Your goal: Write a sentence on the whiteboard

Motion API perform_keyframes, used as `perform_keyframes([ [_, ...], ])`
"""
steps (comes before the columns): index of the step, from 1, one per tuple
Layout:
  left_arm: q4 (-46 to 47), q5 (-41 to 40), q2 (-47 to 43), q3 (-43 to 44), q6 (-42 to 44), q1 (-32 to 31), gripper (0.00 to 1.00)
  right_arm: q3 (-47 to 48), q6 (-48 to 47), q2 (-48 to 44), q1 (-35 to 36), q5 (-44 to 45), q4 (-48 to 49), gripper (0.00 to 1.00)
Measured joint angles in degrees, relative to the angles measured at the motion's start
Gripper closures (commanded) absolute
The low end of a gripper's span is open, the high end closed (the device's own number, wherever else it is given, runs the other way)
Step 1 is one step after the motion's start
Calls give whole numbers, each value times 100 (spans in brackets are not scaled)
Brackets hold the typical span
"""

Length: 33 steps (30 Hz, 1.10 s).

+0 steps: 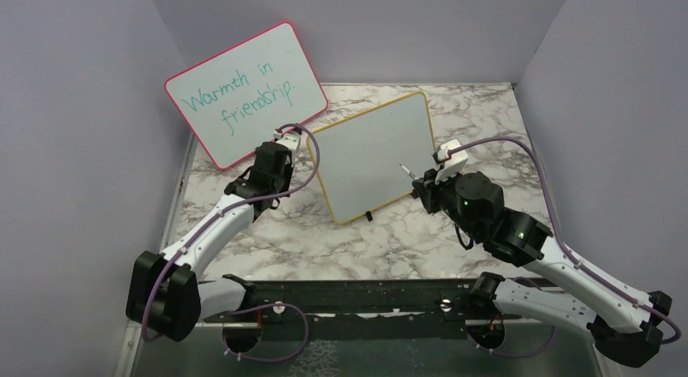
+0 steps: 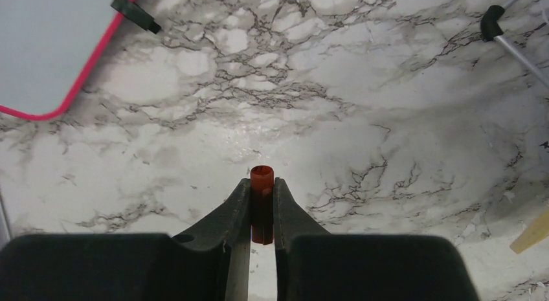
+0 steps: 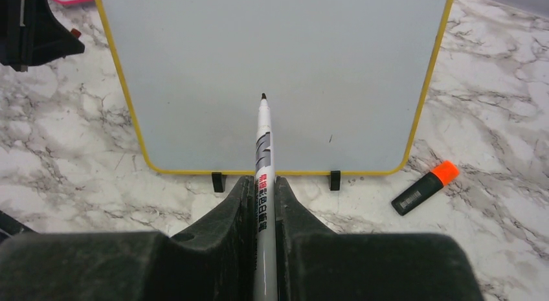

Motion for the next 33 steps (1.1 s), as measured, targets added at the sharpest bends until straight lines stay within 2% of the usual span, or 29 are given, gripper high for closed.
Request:
perform_keyframes([
  [9, -160, 516, 1104, 168, -669, 586, 89, -225, -52, -138, 0, 258, 105, 99],
  [18, -227, 767, 1937, 407, -944, 1130, 60, -271, -133, -186, 0, 374, 221, 99],
  [22, -234, 874, 2131, 448, -977, 1228, 52, -278, -151, -186, 0, 398, 232, 99],
  [26, -284, 944, 2188, 450, -968, 1231, 36, -289, -153, -192, 0, 415, 234, 99],
  [27, -297, 955, 2168, 459, -946, 1231, 24, -293, -151, -192, 0, 413, 234, 99],
  [28, -319, 960, 2111, 468, -946, 1231, 5, -293, -151, -192, 0, 413, 234, 99],
  [29, -341, 964, 2015, 470, -905, 1233, 2, -293, -151, -192, 0, 413, 234, 99],
  [33, -391, 1062, 1329, 503, -909, 1237, 1, -293, -151, -190, 0, 413, 232, 99],
])
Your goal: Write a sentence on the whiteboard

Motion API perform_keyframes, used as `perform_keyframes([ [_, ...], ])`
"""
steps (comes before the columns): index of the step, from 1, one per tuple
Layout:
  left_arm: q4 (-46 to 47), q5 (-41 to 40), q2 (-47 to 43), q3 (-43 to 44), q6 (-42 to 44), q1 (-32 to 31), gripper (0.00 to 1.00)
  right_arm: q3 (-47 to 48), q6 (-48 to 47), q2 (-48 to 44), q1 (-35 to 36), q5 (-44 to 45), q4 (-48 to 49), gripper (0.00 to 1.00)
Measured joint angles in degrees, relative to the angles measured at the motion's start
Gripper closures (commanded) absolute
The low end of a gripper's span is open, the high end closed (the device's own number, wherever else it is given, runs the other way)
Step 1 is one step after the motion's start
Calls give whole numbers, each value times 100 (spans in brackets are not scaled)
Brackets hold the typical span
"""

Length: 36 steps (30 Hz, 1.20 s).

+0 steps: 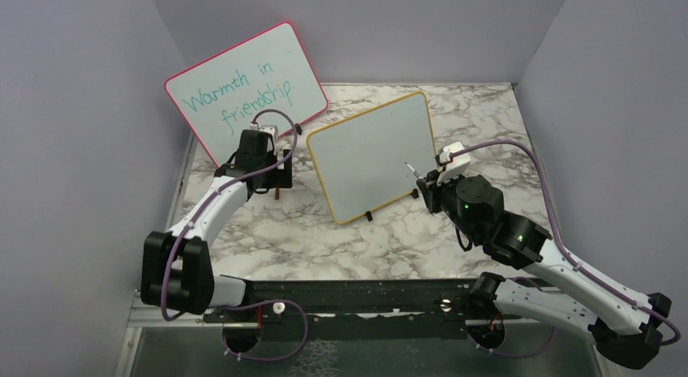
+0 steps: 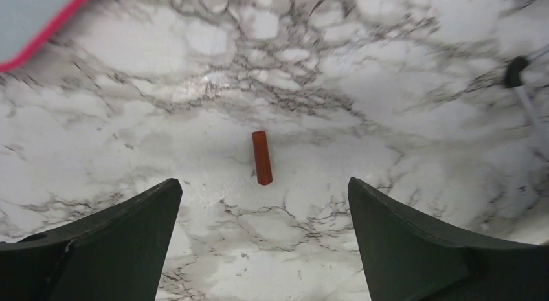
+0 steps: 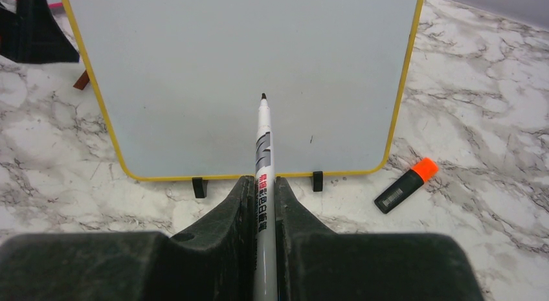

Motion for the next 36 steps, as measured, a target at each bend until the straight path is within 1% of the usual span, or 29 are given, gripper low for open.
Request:
perform_keyframes([
  [4, 85, 133, -800, 146, -35, 0, 1, 0, 2, 13, 0, -2, 2, 99],
  [7, 164, 260, -1141, 221, -118, 4, 1, 0, 11, 57, 0, -4, 0, 99],
  [14, 376, 459, -1274, 247, -457, 87, 1, 2, 22, 205, 0, -70, 0, 99],
  [20, 938, 1082, -1364, 247, -680, 308, 1, 17, 22, 345, 0, -195, -2, 99],
  [23, 1172, 1397, -1373, 275, -750, 380, 9, 44, 24, 400, 0, -269, 2, 99],
  [28, 1478, 2203, -1198, 664, -857, 452, 11, 48, 66, 452, 0, -409, 50, 99],
  [33, 1803, 2846, -962, 920, -918, 455, 19, 55, 103, 544, 0, -562, 111, 99],
  [36, 1897, 3126, -835, 957, -964, 455, 30, 59, 107, 579, 0, -632, 127, 99],
])
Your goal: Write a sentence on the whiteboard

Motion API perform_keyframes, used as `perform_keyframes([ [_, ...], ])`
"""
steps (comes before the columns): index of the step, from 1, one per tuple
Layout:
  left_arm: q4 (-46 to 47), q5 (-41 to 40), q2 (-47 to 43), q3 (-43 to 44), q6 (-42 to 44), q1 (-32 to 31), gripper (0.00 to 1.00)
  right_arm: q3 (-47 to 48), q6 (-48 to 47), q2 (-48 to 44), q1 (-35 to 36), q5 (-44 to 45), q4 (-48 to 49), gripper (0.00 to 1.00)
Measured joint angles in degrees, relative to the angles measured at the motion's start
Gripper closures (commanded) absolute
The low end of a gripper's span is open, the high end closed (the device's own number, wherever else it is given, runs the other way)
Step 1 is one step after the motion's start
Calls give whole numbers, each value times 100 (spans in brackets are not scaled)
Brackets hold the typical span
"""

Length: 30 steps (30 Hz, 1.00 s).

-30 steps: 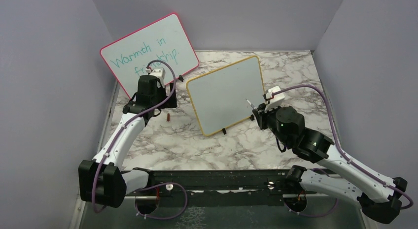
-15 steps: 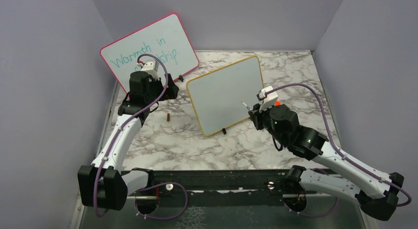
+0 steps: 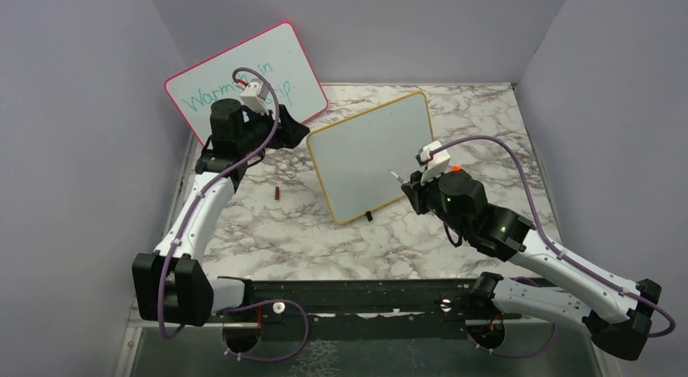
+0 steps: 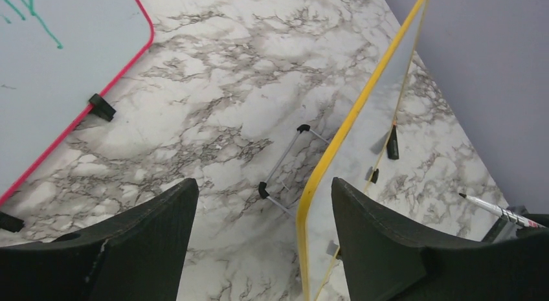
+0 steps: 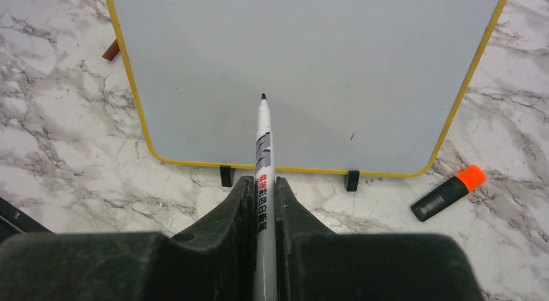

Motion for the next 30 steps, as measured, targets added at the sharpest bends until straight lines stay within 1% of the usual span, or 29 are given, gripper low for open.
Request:
perform_keyframes([
  [2, 81, 260, 109, -2, -28, 0, 33, 2, 0, 24, 0, -48, 28, 99],
  [3, 125, 389, 155, -2, -46, 0, 37, 4, 0, 37, 0, -74, 44, 99],
  [4, 190, 538, 210, -4, -76, 0, 43, 7, 0, 48, 0, -92, 63, 99],
  [6, 293, 782, 280, -4, -138, 0, 50, 7, 0, 61, 0, -122, 105, 99],
  [9, 492, 1141, 420, 0, -221, 0, 54, 7, 0, 87, 0, -195, 164, 99],
  [16, 704, 1683, 839, 11, -369, 0, 55, 7, 0, 223, 0, -367, 291, 99],
  [24, 846, 1862, 852, 11, -391, 2, 55, 13, 61, 363, 0, -501, 420, 99],
  [27, 874, 1897, 866, 11, -407, 11, 58, 20, 63, 404, 0, -643, 483, 99],
  [30, 927, 1937, 905, 11, -417, 20, 63, 22, 61, 409, 0, -763, 590, 99],
])
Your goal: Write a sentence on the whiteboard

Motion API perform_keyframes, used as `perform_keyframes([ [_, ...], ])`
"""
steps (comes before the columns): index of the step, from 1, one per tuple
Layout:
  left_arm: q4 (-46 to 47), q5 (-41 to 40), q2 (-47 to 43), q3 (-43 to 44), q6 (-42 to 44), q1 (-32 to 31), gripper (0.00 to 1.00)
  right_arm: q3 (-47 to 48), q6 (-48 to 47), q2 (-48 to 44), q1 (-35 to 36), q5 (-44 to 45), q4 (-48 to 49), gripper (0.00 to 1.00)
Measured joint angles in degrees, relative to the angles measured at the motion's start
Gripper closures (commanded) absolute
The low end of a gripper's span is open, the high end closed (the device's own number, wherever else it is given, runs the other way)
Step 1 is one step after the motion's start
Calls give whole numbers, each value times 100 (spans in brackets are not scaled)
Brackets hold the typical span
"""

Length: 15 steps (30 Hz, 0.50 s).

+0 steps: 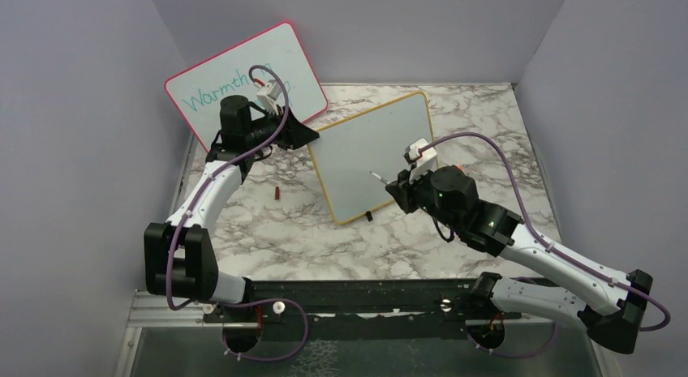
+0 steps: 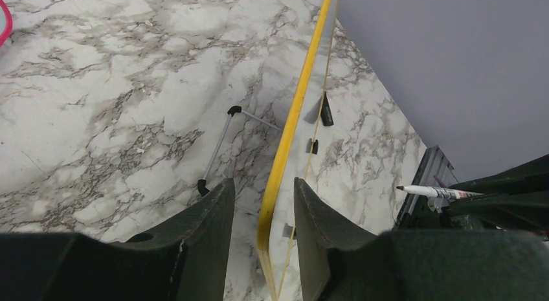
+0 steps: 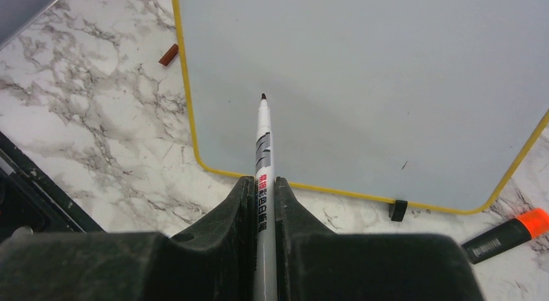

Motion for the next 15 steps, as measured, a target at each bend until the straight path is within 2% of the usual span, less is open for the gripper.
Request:
perform_keyframes([
  [3, 55, 74, 63, 0, -39, 2, 68, 9, -13, 0, 0, -109, 70, 99],
  [11, 396, 433, 282, -72, -326, 2, 70, 11, -24, -2, 0, -254, 315, 99],
  [15, 546, 608, 391, -92, -444, 2, 76, 11, -70, 2, 0, -319, 411, 99],
])
